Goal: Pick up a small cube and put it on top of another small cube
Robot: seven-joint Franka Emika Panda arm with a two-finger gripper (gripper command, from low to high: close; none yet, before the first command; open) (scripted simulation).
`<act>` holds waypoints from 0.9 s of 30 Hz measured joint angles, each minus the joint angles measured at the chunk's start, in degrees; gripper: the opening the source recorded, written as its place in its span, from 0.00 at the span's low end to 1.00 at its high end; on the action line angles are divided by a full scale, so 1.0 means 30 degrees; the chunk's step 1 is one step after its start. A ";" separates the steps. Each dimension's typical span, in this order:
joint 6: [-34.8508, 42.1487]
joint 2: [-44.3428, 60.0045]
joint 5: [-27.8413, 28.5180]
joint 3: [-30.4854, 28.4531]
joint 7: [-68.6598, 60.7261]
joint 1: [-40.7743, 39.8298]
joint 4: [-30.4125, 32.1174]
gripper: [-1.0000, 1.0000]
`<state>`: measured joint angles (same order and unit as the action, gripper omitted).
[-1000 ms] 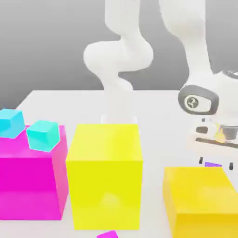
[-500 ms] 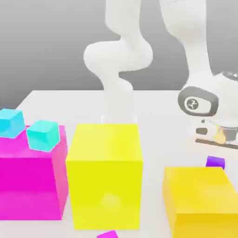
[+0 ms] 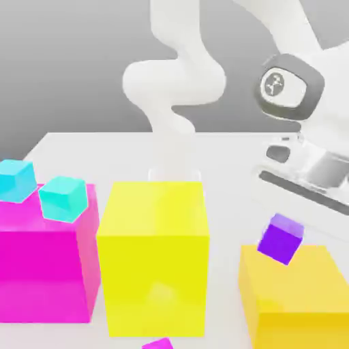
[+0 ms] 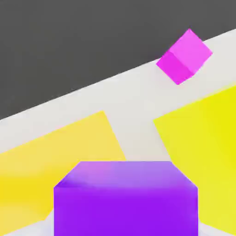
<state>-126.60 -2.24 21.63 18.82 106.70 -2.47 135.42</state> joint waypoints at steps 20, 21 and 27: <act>0.4052 -0.5911 -0.5386 -1.0146 -0.7739 -0.8252 -0.0265 0.00; 0.3438 -0.5812 -0.5575 -1.0274 -0.7825 -0.8410 0.0151 0.00; 0.0667 -0.4873 -0.5802 -1.0569 -0.7998 -0.8541 0.1897 1.00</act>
<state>-124.60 -16.86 4.22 -12.89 82.71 -28.09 141.11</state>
